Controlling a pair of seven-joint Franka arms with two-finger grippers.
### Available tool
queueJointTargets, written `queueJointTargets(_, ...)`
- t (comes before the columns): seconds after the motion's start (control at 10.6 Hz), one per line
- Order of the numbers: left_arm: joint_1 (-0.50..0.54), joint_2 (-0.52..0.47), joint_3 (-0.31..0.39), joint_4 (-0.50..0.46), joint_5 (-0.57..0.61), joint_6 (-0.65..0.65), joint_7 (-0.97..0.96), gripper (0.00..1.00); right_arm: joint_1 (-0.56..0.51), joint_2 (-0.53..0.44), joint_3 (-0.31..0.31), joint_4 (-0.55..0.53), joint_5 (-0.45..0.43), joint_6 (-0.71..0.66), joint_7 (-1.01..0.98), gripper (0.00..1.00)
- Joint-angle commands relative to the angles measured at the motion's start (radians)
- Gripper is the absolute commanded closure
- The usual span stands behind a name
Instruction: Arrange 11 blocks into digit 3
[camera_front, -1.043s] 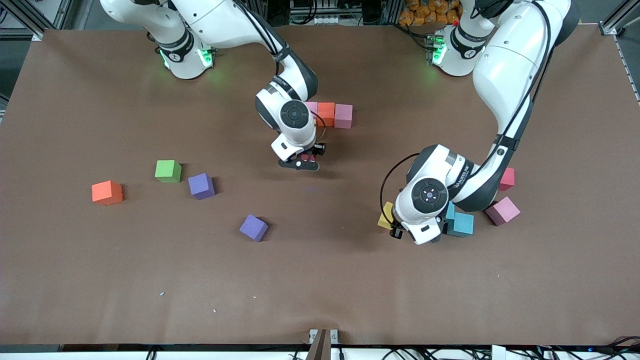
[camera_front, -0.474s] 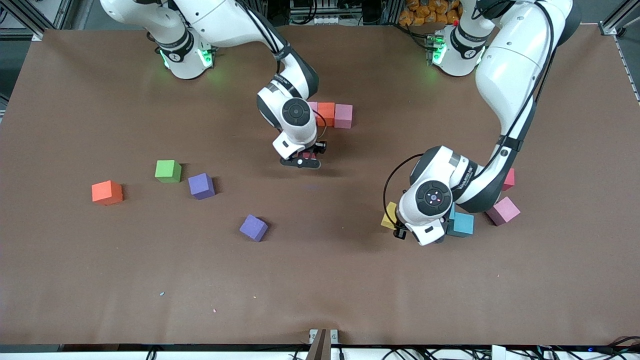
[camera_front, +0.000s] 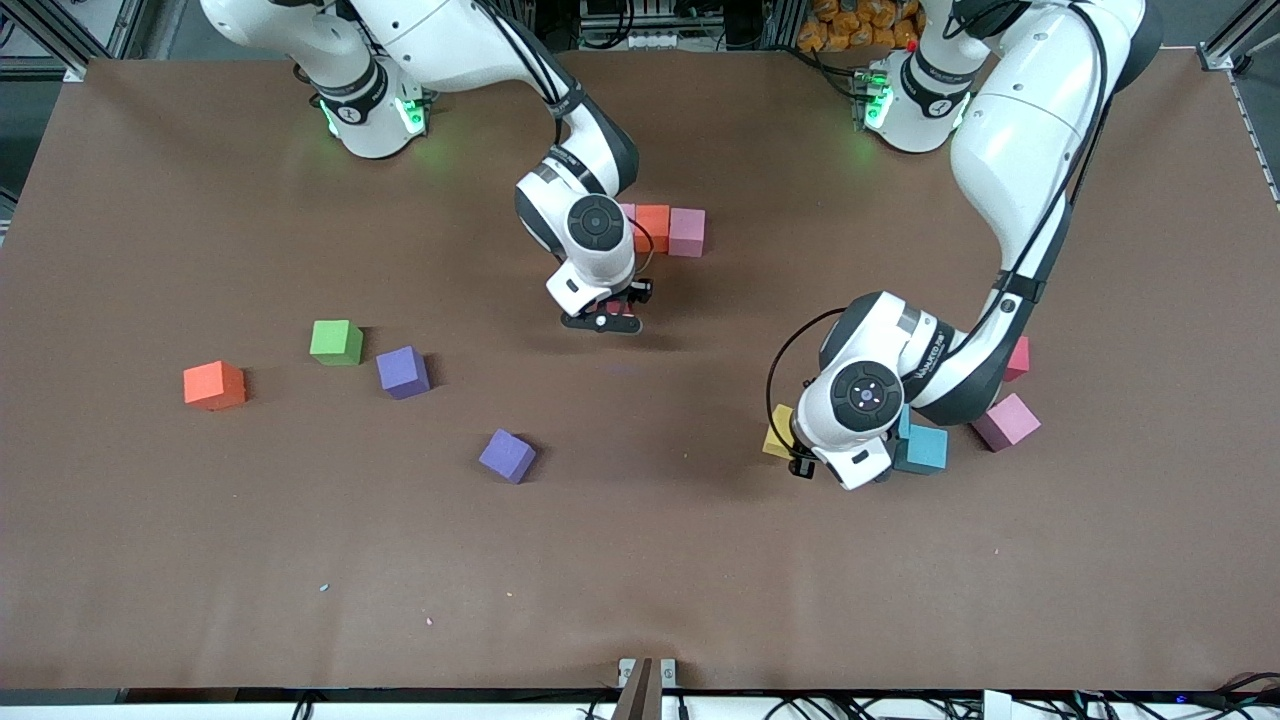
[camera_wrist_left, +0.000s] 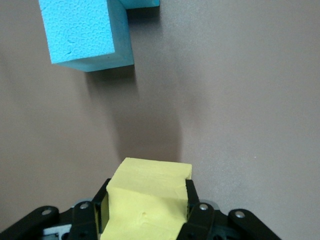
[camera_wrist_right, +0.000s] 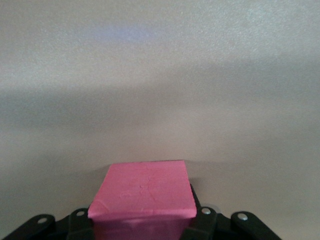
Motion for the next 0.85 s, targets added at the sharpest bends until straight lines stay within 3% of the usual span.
queueJointTargets(0.0, 0.003, -0.023, -0.001, -0.022, -0.020, -0.009, -0.069, 1.00, -0.005, -0.021, -0.002, -0.025, 0.000, -0.010, -0.012, 0.85)
queueJointTargets(0.28, -0.009, -0.023, -0.024, -0.022, -0.034, -0.009, -0.184, 1.00, -0.005, -0.014, -0.003, -0.025, -0.004, -0.006, -0.012, 0.82)
queueJointTargets(0.38, -0.011, -0.021, -0.042, -0.024, -0.038, -0.009, -0.213, 1.00, -0.005, -0.015, -0.003, -0.025, -0.004, -0.009, -0.012, 0.72)
queueJointTargets(0.47, -0.011, -0.021, -0.046, -0.031, -0.040, -0.009, -0.230, 1.00, -0.007, -0.018, -0.003, -0.025, -0.004, -0.012, -0.012, 0.21)
queueJointTargets(0.57, -0.011, -0.023, -0.049, -0.039, -0.040, -0.009, -0.249, 1.00, -0.005, -0.023, -0.003, -0.023, -0.004, -0.018, -0.008, 0.00)
queueJointTargets(0.76, -0.004, -0.023, -0.062, -0.060, -0.040, -0.008, -0.276, 1.00, -0.005, -0.055, -0.003, -0.022, -0.004, -0.065, -0.011, 0.00)
